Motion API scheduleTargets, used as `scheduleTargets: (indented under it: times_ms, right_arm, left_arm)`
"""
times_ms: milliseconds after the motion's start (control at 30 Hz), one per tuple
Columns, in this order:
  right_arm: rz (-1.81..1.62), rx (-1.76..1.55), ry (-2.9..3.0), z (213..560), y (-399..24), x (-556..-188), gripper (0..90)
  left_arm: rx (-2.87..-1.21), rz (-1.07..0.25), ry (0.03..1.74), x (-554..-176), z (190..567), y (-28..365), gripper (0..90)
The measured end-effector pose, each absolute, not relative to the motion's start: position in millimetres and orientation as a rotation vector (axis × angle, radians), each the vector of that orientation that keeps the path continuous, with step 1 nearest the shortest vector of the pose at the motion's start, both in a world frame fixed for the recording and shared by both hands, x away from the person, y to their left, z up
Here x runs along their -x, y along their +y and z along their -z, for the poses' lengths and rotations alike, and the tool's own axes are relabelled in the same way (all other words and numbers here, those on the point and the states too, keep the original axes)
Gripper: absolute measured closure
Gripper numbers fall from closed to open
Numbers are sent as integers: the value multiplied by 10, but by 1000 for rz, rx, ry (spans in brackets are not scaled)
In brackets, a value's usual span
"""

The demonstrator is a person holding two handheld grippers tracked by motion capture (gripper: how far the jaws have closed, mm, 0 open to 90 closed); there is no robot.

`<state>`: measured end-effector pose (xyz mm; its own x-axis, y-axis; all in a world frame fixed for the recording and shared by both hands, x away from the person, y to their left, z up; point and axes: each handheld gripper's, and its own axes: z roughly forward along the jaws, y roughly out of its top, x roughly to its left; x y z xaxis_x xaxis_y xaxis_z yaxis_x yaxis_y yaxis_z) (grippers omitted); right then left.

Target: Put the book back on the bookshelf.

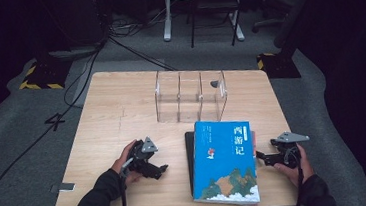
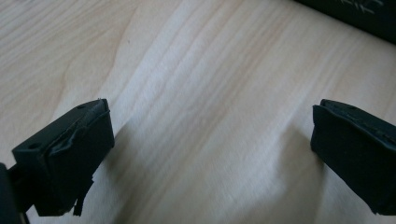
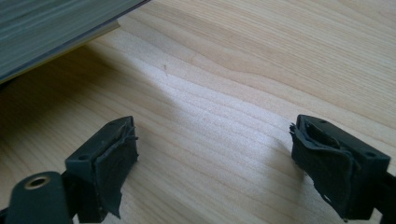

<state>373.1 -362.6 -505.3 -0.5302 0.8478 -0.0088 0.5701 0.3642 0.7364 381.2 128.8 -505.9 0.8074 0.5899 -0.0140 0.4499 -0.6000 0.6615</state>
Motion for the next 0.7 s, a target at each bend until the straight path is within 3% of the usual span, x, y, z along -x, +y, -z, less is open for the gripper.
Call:
scheduleTargets:
  times_ms: [400, 700]
  right_arm:
    - [-969, -1163, 2312, 5011, -3637, -3679, 197]
    - [-1090, -1048, 2342, 4677, -3528, -3449, 218]
  left_arm:
    - [-2330, -254, 711, -3827, 5057, 1287, 0]
    - [-2326, -257, 723, -3793, 5058, 1275, 0]
